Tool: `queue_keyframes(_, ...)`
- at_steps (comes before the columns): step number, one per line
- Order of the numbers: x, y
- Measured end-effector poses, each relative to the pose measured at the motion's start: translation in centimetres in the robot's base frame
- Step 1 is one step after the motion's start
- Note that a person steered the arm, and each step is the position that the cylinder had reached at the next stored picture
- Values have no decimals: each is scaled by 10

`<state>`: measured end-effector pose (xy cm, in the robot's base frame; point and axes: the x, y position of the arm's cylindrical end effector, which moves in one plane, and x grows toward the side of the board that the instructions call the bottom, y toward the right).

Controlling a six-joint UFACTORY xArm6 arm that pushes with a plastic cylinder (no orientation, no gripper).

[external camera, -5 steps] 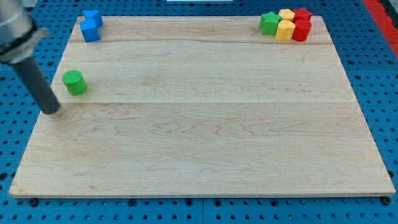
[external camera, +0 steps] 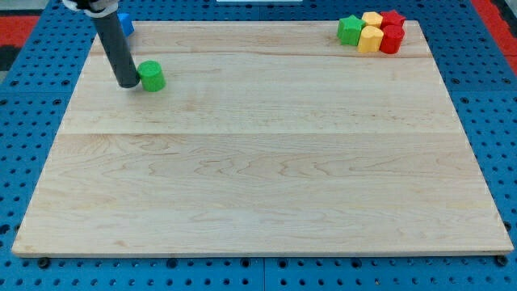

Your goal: Push the green circle towards the yellow heart

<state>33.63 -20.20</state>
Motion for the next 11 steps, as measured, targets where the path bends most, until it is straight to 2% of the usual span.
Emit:
queue_keyframes(1, -14, 9)
queue_keyframes(5, -17, 200)
queue_keyframes(9, -55, 304)
queue_keyframes(11, -66, 331)
